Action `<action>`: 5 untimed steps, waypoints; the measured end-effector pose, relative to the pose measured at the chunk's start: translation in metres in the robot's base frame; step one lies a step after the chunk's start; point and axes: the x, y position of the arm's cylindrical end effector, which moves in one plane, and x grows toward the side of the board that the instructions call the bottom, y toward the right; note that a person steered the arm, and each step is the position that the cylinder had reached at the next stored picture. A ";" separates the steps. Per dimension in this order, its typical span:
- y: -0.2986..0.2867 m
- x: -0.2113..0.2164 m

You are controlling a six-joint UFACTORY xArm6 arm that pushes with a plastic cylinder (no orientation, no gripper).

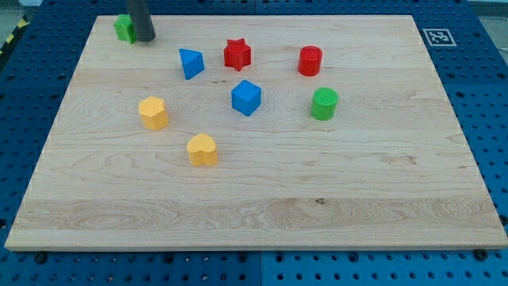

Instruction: Move the yellow hexagon to the top side of the yellow heart

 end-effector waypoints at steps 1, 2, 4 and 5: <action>0.000 0.018; 0.000 0.054; 0.002 0.130; 0.004 0.165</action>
